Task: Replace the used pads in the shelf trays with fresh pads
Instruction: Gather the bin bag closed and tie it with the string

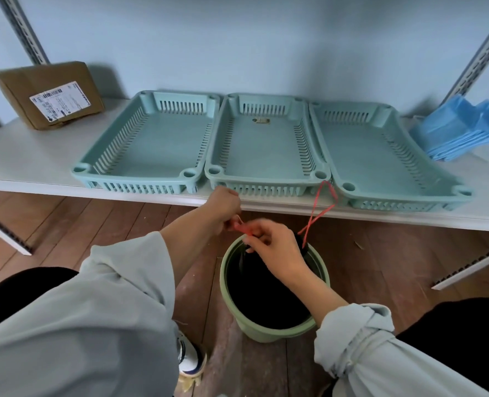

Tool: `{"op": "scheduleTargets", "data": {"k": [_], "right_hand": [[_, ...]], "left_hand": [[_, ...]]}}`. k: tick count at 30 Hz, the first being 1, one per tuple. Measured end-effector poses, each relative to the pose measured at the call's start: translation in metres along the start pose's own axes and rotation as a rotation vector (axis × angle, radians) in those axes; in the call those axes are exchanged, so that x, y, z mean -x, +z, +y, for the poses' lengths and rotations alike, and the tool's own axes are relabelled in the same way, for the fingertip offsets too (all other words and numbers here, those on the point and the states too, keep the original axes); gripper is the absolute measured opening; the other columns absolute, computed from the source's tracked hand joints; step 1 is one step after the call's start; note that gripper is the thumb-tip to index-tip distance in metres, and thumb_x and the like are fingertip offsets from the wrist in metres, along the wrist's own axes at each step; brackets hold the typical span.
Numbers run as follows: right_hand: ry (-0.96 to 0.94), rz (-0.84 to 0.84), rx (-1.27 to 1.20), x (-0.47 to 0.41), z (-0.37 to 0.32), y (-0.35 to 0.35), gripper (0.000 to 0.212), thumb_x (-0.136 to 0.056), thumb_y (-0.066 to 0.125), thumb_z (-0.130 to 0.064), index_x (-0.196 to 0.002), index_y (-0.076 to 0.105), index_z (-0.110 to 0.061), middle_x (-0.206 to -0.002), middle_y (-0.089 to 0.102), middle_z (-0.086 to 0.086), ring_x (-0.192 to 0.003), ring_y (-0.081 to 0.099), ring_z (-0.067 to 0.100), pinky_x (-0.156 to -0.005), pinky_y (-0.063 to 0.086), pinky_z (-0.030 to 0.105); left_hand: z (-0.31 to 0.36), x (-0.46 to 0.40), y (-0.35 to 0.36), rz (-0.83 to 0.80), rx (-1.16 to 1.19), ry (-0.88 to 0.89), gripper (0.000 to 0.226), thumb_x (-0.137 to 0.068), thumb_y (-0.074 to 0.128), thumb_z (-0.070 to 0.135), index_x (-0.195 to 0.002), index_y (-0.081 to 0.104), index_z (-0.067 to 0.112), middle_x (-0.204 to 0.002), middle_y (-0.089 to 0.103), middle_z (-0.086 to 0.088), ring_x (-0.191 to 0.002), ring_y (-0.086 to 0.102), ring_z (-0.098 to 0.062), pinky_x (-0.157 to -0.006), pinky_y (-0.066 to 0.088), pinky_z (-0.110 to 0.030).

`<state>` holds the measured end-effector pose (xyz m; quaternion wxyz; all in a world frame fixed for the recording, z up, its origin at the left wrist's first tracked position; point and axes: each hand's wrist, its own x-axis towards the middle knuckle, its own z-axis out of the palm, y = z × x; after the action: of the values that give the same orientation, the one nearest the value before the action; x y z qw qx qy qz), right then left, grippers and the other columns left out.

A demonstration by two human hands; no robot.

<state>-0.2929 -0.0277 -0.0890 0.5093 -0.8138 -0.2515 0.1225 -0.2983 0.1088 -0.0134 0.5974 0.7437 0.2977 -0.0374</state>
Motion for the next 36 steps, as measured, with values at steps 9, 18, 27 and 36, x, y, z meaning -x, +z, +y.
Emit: {"op": "scheduleTargets", "data": {"k": [9,18,27,36], "right_hand": [[0.262,0.066,0.056,0.007,0.015,-0.006,0.024,-0.093,0.058,-0.022,-0.074,0.071,-0.019,-0.074,0.072,-0.004,-0.061,0.070,0.009,-0.074,0.057,0.030],[0.081,0.166,0.159,0.002,-0.009,-0.026,0.020,-0.092,0.059,-0.031,-0.094,0.076,-0.020,-0.093,0.071,-0.004,-0.090,0.062,0.011,-0.082,0.045,0.029],[0.799,0.845,-0.392,0.039,0.072,-0.047,0.033,-0.092,0.055,-0.041,-0.090,0.064,-0.009,-0.093,0.068,0.013,-0.084,0.061,0.028,-0.074,0.047,0.037],[0.838,0.479,-0.797,0.015,0.055,-0.045,0.036,-0.093,0.054,-0.044,-0.118,0.060,-0.018,-0.096,0.065,0.001,-0.084,0.061,0.017,-0.068,0.048,0.029]], "left_hand": [[0.005,0.000,0.005,0.001,0.086,0.132,0.035,-0.093,0.036,-0.008,-0.122,0.043,0.009,-0.095,0.055,-0.013,-0.069,0.056,-0.017,-0.053,0.050,-0.025],[-0.057,0.007,0.043,-0.219,-0.283,0.259,0.035,-0.089,0.048,-0.009,-0.122,0.054,0.001,-0.105,0.061,-0.016,-0.079,0.060,-0.019,-0.055,0.049,-0.025],[-0.057,-0.006,0.049,-0.207,-0.150,0.163,0.051,-0.089,0.032,-0.011,-0.124,0.057,0.017,-0.112,0.054,-0.006,-0.075,0.053,-0.009,-0.054,0.047,-0.020],[-0.060,-0.006,0.048,-0.306,-0.175,0.253,0.033,-0.101,0.041,0.028,-0.132,0.051,0.026,-0.126,0.054,0.004,-0.115,0.051,-0.013,-0.076,0.050,-0.021]]}}
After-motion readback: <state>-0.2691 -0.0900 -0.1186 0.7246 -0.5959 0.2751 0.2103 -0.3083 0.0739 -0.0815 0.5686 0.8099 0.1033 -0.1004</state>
